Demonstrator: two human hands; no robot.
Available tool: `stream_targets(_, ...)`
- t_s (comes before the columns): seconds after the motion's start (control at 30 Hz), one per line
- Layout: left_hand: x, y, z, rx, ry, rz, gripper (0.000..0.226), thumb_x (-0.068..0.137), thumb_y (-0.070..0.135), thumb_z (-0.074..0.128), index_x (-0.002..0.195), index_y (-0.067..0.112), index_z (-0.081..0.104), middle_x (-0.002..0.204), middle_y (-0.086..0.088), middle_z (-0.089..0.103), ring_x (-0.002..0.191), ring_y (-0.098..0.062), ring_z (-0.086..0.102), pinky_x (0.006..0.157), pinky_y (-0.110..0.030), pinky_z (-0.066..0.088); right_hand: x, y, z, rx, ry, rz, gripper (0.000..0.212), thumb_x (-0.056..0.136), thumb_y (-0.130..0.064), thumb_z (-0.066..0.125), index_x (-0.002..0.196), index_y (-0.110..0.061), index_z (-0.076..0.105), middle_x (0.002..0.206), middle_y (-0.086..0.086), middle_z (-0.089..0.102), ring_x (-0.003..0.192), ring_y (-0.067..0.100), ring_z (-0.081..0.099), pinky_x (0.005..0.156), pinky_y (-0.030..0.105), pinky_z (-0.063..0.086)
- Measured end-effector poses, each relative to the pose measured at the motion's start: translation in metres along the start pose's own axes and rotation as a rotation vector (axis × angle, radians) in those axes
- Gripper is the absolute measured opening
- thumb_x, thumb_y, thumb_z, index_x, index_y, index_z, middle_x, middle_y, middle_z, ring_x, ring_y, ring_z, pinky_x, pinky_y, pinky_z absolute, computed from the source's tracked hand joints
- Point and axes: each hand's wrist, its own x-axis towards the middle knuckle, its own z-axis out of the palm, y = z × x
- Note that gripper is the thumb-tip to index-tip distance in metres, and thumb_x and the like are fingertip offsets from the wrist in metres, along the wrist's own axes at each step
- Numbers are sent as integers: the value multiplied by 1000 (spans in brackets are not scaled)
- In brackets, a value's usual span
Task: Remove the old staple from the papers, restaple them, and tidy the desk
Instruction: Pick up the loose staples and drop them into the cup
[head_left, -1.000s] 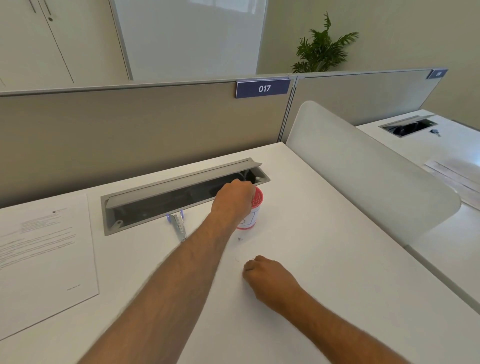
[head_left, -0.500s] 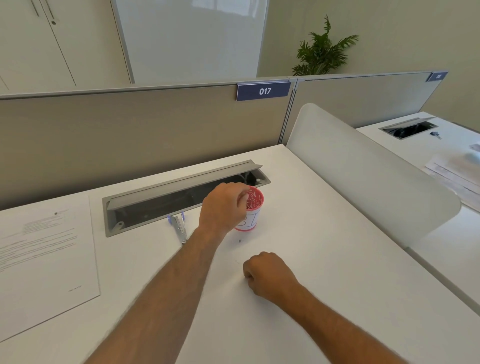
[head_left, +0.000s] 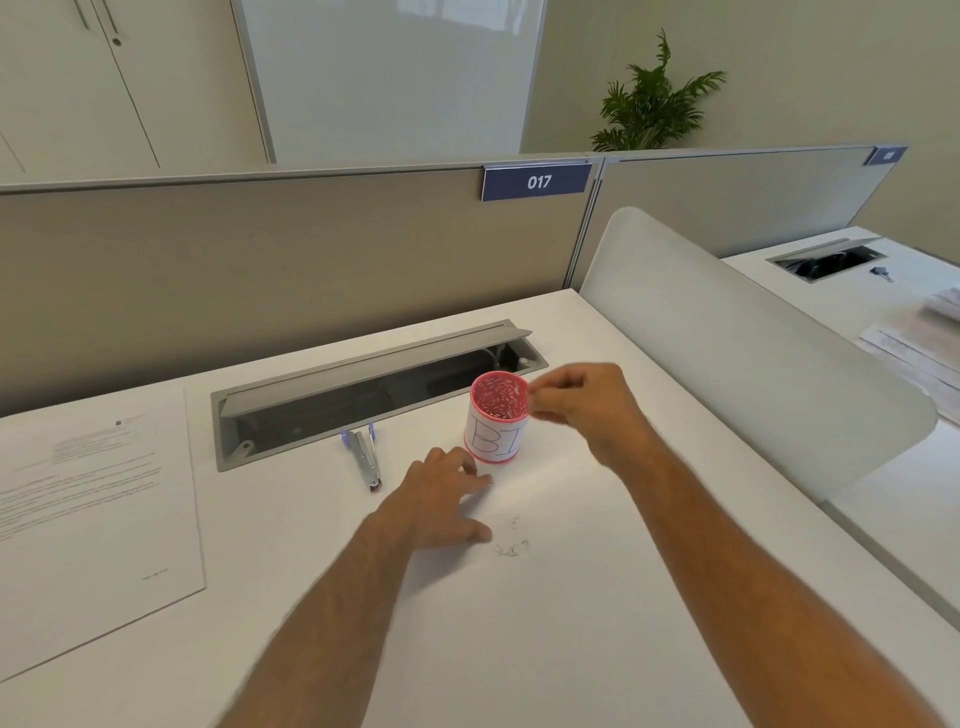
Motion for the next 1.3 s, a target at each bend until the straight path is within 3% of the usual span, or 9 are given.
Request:
stream_targets(0.13, 5, 2, 2, 16, 33, -11, 50, 85, 48, 65, 131, 30, 57, 128, 7, 47, 113, -18, 39, 96, -35, 38, 28, -13, 14, -393, 60, -102, 13, 76, -4, 74, 82, -15, 77, 86, 4, 75, 81, 19, 71, 76, 34, 61)
stream_targets(0.27, 5, 3, 5, -12, 110, 22, 25, 89, 34, 65, 114, 29, 71, 119, 5, 55, 107, -19, 45, 89, -36, 44, 38, -15, 32, -824, -55, -225, 18, 84, -7, 66, 96, -15, 77, 104, 4, 73, 97, 19, 65, 85, 35, 57)
stream_targets(0.47, -1, 1, 17, -123, 237, 39, 17, 87, 22, 67, 100, 26, 77, 104, 5, 64, 97, -18, 52, 82, -35, 46, 38, -15, 50, -1093, -192, -213, 24, 91, -15, 62, 114, -16, 68, 126, 9, 61, 117, 30, 56, 98, 39, 48)
stream_targets(0.67, -5, -1, 23, -84, 315, 130, 18, 85, 14, 57, 88, 19, 74, 92, 1, 68, 83, -24, 55, 72, -39, 49, 37, -9, 55, -1088, -187, -244, 22, 93, -16, 58, 113, -18, 67, 121, 8, 65, 110, 28, 60, 96, 40, 50)
stream_targets(0.83, -6, -2, 30, 68, 393, 210, 11, 86, 17, 57, 83, 16, 68, 81, -1, 63, 71, -25, 56, 58, -36, 48, 34, -5, 50, -996, -84, -274, 21, 94, -20, 55, 111, -20, 67, 120, 7, 66, 111, 27, 59, 97, 41, 50)
stream_targets(0.97, -5, 1, 28, 212, 385, 259, 25, 90, 24, 46, 77, 15, 65, 74, -1, 59, 64, -23, 55, 51, -31, 47, 29, 2, 43, -936, -27, -310, 24, 94, -21, 57, 116, -20, 66, 122, 6, 66, 113, 26, 59, 99, 41, 51)
stream_targets(1.1, -6, 5, 28, 324, 373, 251, 16, 87, 24, 58, 74, 16, 63, 71, 0, 58, 61, -20, 54, 50, -30, 46, 13, 14, 35, -740, 130, -488, 26, 93, -23, 60, 117, -17, 68, 118, 6, 70, 106, 25, 64, 91, 38, 56)
stream_targets(1.2, -6, 7, 28, 336, 366, 210, 29, 88, 28, 39, 71, 18, 60, 68, 2, 56, 59, -18, 53, 48, -29, 44, -2, 25, 30, -604, 164, -538, 22, 90, -21, 64, 110, -16, 71, 110, 5, 73, 98, 18, 67, 81, 28, 58)
stream_targets(1.3, -5, 8, 28, 314, 394, 180, 29, 86, 28, 37, 69, 17, 57, 66, 0, 55, 57, -21, 53, 48, -30, 40, -22, 41, 23, -519, 153, -506, 16, 86, -14, 70, 101, -13, 74, 99, 2, 75, 83, 10, 67, 69, 9, 51)
